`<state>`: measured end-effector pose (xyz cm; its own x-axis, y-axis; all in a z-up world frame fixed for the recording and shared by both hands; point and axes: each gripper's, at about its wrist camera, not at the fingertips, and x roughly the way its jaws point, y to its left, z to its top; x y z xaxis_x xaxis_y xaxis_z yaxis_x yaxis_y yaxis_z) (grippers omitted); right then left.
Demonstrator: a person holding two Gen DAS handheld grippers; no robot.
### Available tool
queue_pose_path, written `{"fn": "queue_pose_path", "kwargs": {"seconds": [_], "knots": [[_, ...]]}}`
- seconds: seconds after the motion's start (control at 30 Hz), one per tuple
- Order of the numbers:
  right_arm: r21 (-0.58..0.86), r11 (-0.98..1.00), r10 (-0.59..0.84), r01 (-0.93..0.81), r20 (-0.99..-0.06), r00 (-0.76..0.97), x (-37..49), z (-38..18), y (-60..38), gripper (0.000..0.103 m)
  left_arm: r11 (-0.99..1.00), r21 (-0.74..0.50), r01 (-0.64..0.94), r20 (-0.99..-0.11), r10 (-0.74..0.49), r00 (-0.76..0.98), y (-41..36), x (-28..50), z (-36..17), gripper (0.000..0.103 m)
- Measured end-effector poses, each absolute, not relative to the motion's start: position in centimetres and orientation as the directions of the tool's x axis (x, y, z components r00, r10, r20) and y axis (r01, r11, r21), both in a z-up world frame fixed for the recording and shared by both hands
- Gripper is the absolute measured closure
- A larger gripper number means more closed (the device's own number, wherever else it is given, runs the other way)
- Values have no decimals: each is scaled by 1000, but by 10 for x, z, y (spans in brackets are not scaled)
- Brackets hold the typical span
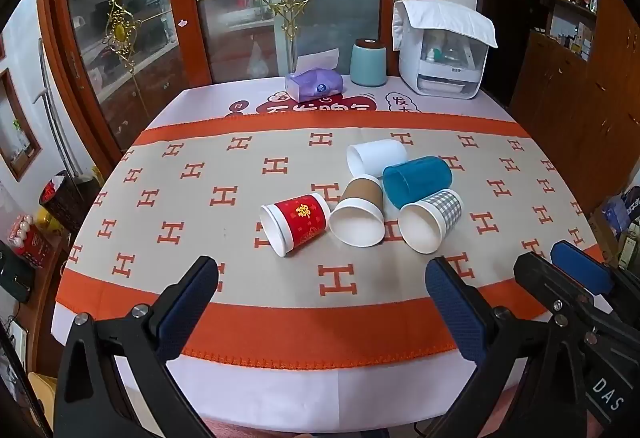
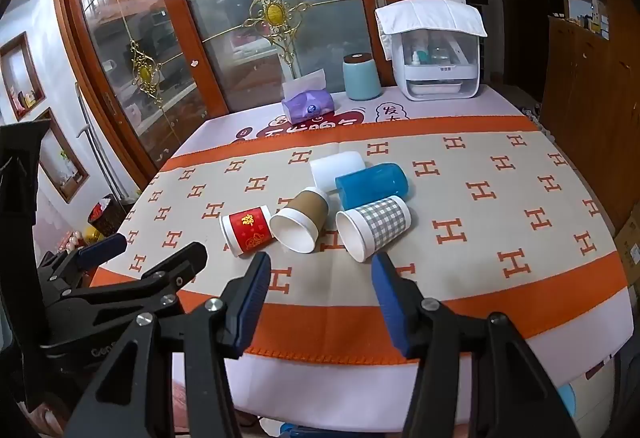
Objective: Flip cup upside down
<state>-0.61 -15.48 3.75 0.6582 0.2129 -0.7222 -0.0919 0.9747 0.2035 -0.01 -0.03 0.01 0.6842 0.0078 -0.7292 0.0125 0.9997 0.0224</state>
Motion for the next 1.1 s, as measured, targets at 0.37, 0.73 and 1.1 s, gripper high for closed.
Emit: {"fn": "queue_pose_path", "kwargs": {"seconds": [0.37, 0.73, 1.1], "knots": [[213, 973, 218, -90, -720, 659, -7, 36, -156, 50, 999, 20, 27, -735, -4, 678, -6, -2, -2, 1], [221, 971, 224, -90, -718, 659, -6, 35, -155, 50, 999, 3, 34, -743, -21, 669, -1, 1, -3, 1], [226, 970, 228, -89, -720, 655, -4, 33, -156, 50, 1000, -10, 30, -755, -27, 656, 1, 5, -6, 1]]}}
